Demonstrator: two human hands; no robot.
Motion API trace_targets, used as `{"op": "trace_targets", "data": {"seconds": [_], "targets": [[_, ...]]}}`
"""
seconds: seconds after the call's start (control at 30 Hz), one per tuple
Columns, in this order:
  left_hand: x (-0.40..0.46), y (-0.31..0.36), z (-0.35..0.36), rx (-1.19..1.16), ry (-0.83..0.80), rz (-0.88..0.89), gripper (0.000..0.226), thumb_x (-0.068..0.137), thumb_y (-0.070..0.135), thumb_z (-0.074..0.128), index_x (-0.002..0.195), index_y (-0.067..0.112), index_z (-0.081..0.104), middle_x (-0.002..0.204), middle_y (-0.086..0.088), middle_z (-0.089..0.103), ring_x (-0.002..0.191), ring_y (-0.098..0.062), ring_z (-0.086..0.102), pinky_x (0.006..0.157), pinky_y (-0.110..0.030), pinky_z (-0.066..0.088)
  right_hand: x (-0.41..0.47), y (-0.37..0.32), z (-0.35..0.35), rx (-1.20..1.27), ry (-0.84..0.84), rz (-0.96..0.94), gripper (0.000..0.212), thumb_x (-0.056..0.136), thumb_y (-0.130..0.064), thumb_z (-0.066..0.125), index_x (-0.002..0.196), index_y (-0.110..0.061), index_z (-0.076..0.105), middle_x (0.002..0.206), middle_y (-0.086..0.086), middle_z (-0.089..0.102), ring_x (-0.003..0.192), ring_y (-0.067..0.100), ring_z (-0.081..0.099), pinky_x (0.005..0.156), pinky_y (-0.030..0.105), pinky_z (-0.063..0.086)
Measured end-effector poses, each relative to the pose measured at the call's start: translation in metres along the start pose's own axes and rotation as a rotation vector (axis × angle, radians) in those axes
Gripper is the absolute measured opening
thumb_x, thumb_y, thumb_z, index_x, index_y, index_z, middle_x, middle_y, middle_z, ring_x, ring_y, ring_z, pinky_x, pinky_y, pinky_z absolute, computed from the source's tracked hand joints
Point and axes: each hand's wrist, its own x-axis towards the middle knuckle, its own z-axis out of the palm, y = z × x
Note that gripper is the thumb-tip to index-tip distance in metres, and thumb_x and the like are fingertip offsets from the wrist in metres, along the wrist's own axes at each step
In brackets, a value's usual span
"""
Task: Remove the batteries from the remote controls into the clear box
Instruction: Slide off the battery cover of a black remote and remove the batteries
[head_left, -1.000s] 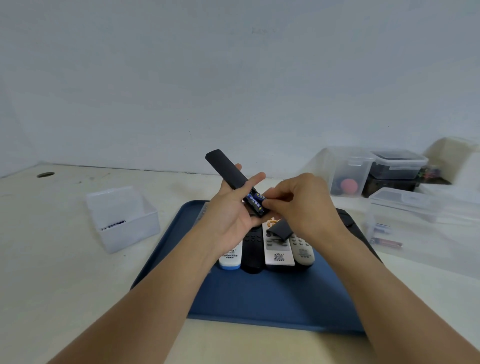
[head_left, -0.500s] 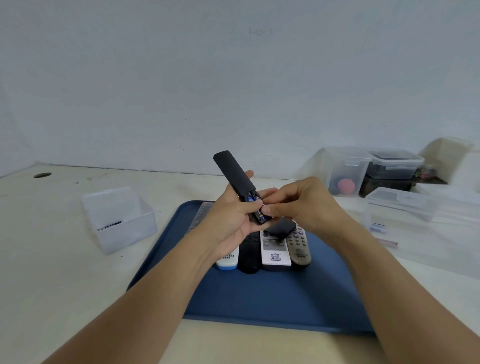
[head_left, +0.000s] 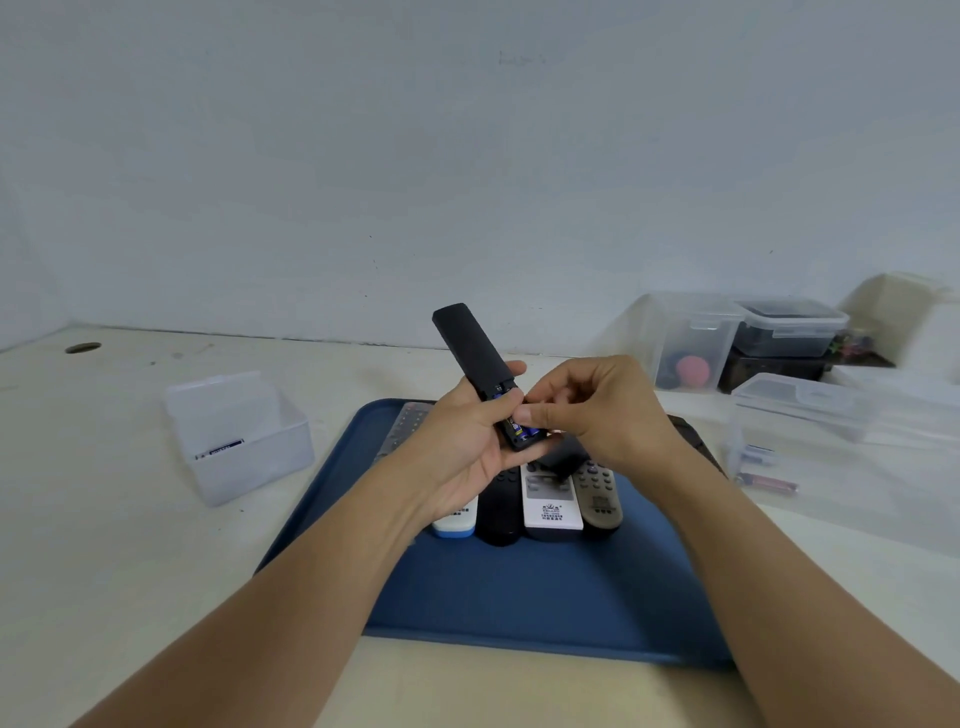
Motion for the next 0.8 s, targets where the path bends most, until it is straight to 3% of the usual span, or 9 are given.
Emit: {"op": "trace_targets", "data": {"seconds": [0.13, 0.23, 0.3, 0.43, 0.6, 0.8], "targets": [[-0.002, 0.001, 0.003, 0.011, -0.013, -0.037, 0.024, 0.105, 0.001, 0.048, 0.128, 0.003, 0.053, 0.107, -0.022, 0.074, 0.101, -0.032, 0.074, 0.080, -0.049, 0.063, 0.002, 0.005, -0.003, 0.015, 0.013, 0.070, 0.022, 0.068, -0.014, 0.090, 0.082, -0.005, 0.075, 0.043, -0.012, 0.042, 0.042, 0.006, 0.039, 0.045, 0.016, 0.038], [0.001, 0.002, 0.002, 0.048, 0.061, 0.025, 0.022, 0.104, -0.002, 0.049, 0.125, 0.002, 0.051, 0.110, -0.027, 0.071, 0.098, -0.037, 0.075, 0.078, -0.048, 0.063, 0.002, 0.003, -0.004, 0.090, 0.024, 0.081, 0.016, 0.082, -0.018, 0.081, 0.083, -0.003, 0.075, 0.055, -0.002, 0.061, 0.046, 0.007, 0.054, 0.045, 0.016, 0.044], [0.005, 0.004, 0.000, 0.142, 0.104, 0.093, 0.022, 0.105, -0.001, 0.047, 0.126, 0.004, 0.047, 0.105, -0.026, 0.074, 0.097, -0.038, 0.075, 0.078, -0.043, 0.063, 0.002, 0.001, -0.016, -0.055, 0.054, 0.115, 0.022, 0.092, -0.033, 0.070, 0.084, -0.013, 0.076, 0.070, -0.005, 0.070, 0.058, 0.004, 0.061, 0.052, 0.017, 0.046], [0.008, 0.004, -0.009, 0.267, 0.167, 0.174, 0.022, 0.107, 0.002, 0.043, 0.128, 0.010, 0.042, 0.100, -0.019, 0.077, 0.097, -0.034, 0.076, 0.080, -0.042, 0.063, 0.000, 0.002, -0.033, -0.619, -0.071, 0.190, 0.039, 0.072, -0.053, 0.081, 0.097, -0.025, 0.073, 0.089, -0.010, 0.071, 0.081, 0.006, 0.067, 0.068, 0.021, 0.052], [0.009, 0.001, -0.010, 0.263, 0.133, 0.163, 0.021, 0.107, 0.001, 0.042, 0.126, 0.010, 0.042, 0.101, -0.019, 0.077, 0.097, -0.035, 0.075, 0.079, -0.041, 0.063, -0.004, -0.003, -0.021, -0.739, -0.131, 0.201, 0.064, 0.055, -0.057, 0.090, 0.106, -0.026, 0.070, 0.096, -0.011, 0.066, 0.086, 0.005, 0.062, 0.068, 0.022, 0.050], [0.008, 0.003, -0.009, 0.199, 0.091, 0.123, 0.022, 0.107, 0.001, 0.042, 0.127, 0.010, 0.043, 0.106, -0.022, 0.076, 0.099, -0.038, 0.074, 0.079, -0.041, 0.063, -0.005, -0.003, -0.015, -0.741, -0.062, 0.136, 0.053, 0.057, -0.050, 0.088, 0.100, -0.024, 0.070, 0.085, -0.011, 0.067, 0.077, 0.005, 0.064, 0.065, 0.024, 0.052]]}}
